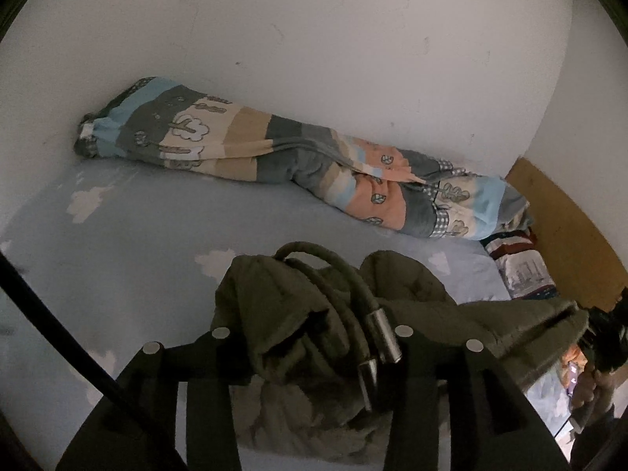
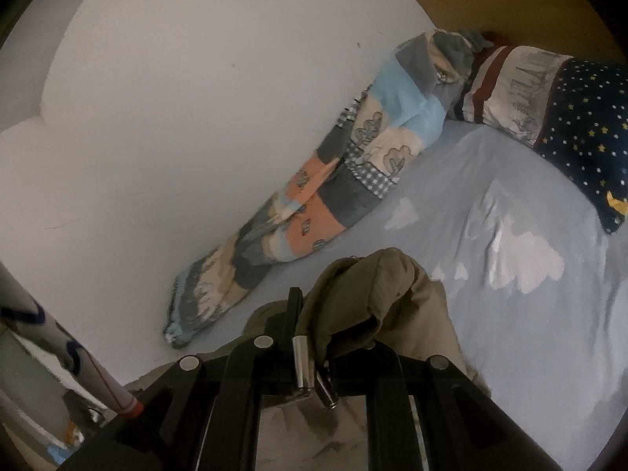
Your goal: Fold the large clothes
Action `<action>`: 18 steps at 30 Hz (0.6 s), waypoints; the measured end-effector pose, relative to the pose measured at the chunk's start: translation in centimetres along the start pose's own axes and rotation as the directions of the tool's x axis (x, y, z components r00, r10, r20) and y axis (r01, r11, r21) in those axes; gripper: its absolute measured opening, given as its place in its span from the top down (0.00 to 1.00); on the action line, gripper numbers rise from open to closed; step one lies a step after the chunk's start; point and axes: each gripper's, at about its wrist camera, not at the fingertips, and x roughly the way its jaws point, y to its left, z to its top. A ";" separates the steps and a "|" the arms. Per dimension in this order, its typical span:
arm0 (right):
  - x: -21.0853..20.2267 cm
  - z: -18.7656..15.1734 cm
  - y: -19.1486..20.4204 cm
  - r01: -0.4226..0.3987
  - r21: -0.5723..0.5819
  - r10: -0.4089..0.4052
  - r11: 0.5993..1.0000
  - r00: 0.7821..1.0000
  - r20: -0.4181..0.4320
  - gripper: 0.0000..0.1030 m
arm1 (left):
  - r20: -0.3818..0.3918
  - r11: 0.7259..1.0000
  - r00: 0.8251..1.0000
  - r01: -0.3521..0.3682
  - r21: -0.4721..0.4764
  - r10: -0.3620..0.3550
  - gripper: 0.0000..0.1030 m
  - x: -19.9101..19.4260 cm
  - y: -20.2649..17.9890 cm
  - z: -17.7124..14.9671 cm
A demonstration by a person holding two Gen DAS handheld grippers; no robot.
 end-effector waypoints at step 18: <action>17.0 2.7 -4.8 0.213 0.006 -0.211 0.977 0.973 -0.096 0.89 | 0.003 0.989 0.994 -0.110 0.096 0.110 0.24 7.3 4.0 1.9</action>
